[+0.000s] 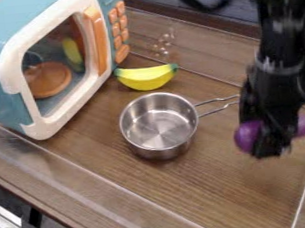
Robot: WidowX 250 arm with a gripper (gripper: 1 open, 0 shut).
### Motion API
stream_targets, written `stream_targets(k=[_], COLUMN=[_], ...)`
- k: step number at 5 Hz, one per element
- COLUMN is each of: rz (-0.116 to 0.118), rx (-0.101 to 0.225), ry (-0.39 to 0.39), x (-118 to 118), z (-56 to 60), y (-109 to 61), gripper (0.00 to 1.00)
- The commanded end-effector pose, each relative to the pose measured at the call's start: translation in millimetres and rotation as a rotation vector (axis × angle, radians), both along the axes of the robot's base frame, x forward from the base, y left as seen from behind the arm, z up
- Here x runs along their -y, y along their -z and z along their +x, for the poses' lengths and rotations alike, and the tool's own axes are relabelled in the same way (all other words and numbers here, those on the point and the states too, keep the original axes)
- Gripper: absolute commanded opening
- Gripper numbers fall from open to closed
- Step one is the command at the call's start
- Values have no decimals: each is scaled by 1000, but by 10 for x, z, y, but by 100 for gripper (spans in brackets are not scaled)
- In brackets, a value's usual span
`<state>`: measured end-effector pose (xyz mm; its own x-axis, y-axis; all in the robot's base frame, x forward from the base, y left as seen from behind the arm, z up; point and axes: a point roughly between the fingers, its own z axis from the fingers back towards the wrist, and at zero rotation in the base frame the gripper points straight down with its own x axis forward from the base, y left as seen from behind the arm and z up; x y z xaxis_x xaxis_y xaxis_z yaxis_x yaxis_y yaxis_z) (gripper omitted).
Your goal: Put the eggplant in the silver pot
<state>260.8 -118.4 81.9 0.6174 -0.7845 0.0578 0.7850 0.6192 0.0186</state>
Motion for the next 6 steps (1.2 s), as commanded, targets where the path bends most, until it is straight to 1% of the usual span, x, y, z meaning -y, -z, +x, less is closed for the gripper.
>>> stream_targets(k=[1, 2, 3, 4, 5, 6], rz=[2, 6, -3, -4, -9, -20], rx=[104, 134, 147, 160, 162, 166], ry=[-253, -503, -579, -654, -707, -743], x=[-509, -1014, -1304, -1341, -1321, -1312], z=[37, 17, -123, -193, -97, -17], y=[-429, -446, -393, -305, -119, 60], gripper=[0, 0, 0, 0, 0, 0])
